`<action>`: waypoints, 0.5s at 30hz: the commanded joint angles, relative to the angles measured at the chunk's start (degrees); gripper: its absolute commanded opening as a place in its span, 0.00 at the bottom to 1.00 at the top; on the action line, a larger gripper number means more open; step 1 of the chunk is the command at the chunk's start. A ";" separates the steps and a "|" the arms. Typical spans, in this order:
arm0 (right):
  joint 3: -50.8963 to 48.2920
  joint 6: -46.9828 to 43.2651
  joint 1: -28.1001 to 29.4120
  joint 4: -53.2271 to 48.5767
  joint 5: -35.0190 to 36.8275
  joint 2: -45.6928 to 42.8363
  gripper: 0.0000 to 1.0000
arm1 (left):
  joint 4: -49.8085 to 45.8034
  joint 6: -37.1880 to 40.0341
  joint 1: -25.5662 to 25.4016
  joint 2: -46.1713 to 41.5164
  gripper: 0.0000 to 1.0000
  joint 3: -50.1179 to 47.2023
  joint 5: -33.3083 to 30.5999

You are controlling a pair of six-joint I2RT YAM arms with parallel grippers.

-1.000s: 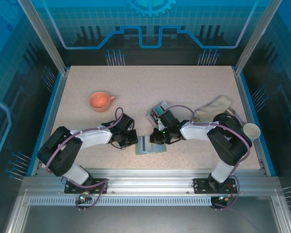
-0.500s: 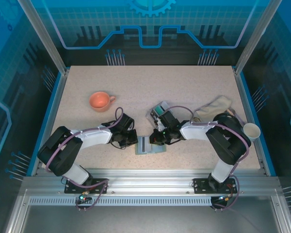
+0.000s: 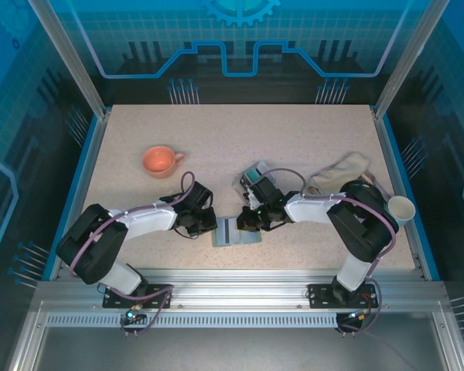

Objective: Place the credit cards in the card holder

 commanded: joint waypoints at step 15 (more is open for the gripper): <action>-0.11 -1.72 0.04 -1.40 -3.27 3.97 0.00 | -10.81 -1.61 0.25 -6.04 0.29 -1.51 -8.75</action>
